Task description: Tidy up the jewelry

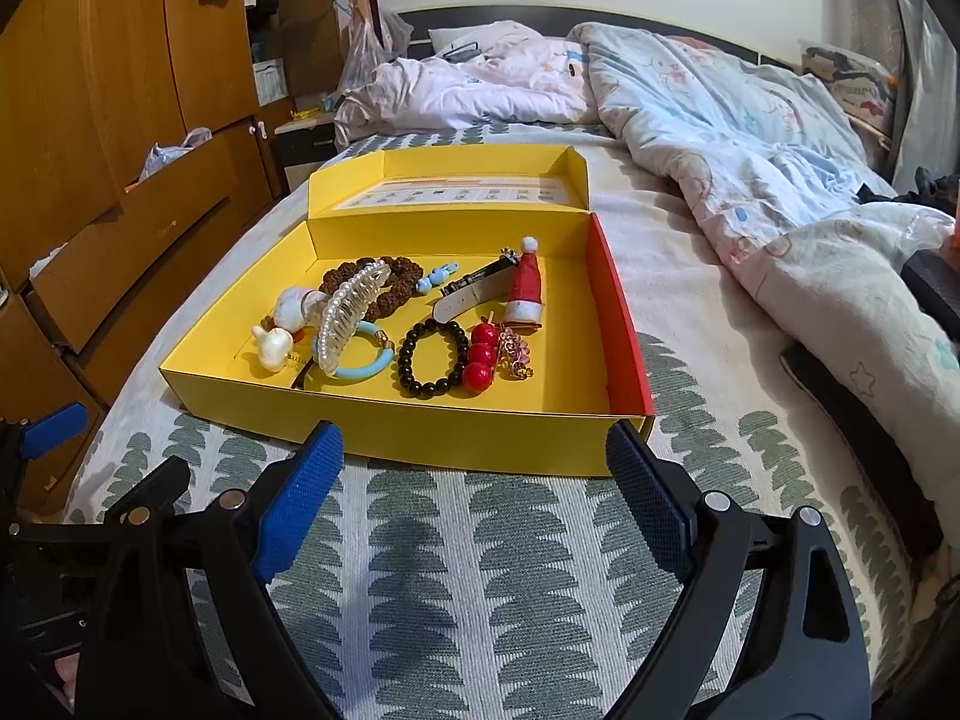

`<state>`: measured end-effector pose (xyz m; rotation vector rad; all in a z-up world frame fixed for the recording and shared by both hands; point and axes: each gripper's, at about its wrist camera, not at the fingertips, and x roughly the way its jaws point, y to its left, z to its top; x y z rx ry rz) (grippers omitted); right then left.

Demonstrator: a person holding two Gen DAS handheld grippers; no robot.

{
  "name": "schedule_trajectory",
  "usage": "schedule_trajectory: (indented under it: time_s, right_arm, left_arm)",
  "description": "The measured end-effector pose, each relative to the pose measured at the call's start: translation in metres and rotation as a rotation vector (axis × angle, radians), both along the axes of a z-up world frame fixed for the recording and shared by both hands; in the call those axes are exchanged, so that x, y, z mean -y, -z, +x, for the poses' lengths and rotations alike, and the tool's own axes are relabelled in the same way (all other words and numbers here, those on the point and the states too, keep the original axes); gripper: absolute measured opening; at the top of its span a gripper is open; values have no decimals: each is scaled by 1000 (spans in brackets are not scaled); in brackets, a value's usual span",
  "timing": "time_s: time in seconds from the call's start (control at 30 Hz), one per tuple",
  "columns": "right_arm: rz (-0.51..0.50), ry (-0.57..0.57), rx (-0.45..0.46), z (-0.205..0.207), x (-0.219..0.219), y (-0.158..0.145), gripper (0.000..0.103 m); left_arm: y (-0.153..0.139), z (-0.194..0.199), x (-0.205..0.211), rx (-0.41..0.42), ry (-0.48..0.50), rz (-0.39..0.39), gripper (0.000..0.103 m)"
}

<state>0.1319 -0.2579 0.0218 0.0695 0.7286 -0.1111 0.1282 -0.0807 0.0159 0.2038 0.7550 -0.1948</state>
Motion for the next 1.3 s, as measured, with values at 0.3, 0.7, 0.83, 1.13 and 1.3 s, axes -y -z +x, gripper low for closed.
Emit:
schedule_trajectory:
  time_s: [0.3, 0.7, 0.83, 1.13, 1.3]
  right_arm:
    - [0, 1, -2, 0, 0, 0, 90]
    - [-2, 7, -1, -1, 1, 2, 90]
    - [0, 16, -3, -3, 4, 1, 90]
    - [69, 67, -11, -43, 14, -23, 97]
    - [52, 61, -31, -62, 7, -28, 97]
  left_arm:
    - [0, 1, -3, 3, -3, 11, 98]
    - [0, 1, -3, -2, -6, 6, 98]
    - [-1, 1, -2, -3, -3, 5, 98]
    - [-1, -10, -9, -58, -10, -20, 98]
    - [-2, -25, -15, -53, -13, 0, 98]
